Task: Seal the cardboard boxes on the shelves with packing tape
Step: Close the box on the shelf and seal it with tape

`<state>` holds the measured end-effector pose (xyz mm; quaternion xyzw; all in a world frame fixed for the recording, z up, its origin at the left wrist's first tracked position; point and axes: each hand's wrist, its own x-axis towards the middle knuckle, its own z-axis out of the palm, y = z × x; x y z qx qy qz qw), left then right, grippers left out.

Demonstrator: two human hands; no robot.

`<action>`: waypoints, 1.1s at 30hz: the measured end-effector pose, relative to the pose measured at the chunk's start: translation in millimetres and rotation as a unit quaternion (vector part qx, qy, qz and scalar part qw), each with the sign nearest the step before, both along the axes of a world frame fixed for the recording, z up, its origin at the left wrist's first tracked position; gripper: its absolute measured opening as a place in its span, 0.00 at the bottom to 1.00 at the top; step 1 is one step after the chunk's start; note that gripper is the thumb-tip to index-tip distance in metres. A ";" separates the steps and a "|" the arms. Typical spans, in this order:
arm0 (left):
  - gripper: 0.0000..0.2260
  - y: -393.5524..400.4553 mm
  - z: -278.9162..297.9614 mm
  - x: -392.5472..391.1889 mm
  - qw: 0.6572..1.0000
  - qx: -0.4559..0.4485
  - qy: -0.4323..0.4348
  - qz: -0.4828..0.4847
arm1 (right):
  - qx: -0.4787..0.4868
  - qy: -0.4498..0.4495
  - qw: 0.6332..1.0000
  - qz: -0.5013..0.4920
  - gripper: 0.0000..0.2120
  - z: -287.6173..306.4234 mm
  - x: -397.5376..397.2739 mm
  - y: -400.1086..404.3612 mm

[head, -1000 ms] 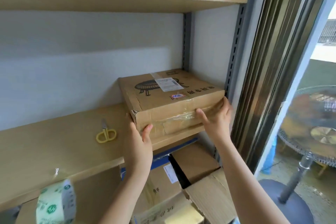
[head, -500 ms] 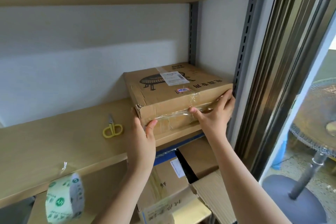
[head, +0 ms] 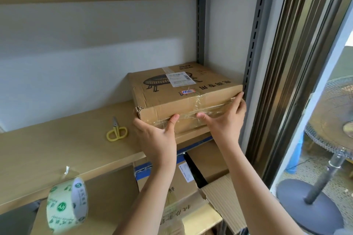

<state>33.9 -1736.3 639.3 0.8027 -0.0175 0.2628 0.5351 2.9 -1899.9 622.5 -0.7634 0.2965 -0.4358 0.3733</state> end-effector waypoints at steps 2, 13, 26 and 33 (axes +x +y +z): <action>0.42 0.3 -3.0 0.7 1.000 -0.004 -0.010 -0.004 | 0.032 -0.016 0.999 0.017 0.69 1.8 -2.8 -8.3; 0.21 37.2 -11.6 4.8 0.994 -0.031 0.002 -0.108 | 0.093 -0.096 0.985 0.109 0.37 4.0 -22.9 -47.6; 0.37 46.2 -1.2 -3.4 0.994 -0.014 0.028 -0.106 | 0.043 -0.003 0.999 0.031 0.61 3.1 -20.6 -1.3; 0.34 74.1 14.1 -24.5 0.989 0.083 0.028 -0.119 | -0.011 0.101 0.994 -0.048 0.47 21.7 -34.4 35.9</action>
